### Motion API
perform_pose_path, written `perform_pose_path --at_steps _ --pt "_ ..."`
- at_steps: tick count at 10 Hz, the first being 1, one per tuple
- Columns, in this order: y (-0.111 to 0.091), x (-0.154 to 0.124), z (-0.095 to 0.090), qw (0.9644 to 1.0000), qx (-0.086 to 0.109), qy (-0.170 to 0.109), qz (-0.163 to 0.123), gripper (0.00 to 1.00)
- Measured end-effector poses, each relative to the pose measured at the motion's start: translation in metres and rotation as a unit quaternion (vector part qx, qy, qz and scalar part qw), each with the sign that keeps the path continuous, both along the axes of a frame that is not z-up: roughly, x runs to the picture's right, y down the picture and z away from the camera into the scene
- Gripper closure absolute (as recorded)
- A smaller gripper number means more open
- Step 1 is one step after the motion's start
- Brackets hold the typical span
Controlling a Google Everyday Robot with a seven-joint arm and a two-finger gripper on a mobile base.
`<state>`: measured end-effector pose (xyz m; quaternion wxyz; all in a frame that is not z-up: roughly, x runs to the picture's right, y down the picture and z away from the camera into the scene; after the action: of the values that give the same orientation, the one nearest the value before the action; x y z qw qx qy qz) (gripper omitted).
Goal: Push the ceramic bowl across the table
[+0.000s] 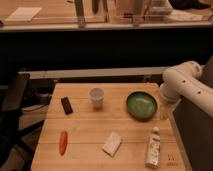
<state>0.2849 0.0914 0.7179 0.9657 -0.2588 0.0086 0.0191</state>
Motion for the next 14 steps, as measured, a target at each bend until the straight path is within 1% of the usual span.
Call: perform_pose_path --at_steps 2,4,7,11,14 --pt "-0.001 0.001 0.009 1.0 0.005 -0.003 0.001 0.2" --pt "-0.008 0.0 0.022 0.9999 0.01 -0.007 -0.001 0.2" --pt "-0.006 0.0 0.029 0.9998 0.014 -0.01 0.003 0.2" --pt "-0.006 -0.001 0.043 0.9997 0.019 -0.012 0.008 0.2" --pt "-0.004 -0.001 0.051 0.9996 0.021 -0.011 0.013 0.2"
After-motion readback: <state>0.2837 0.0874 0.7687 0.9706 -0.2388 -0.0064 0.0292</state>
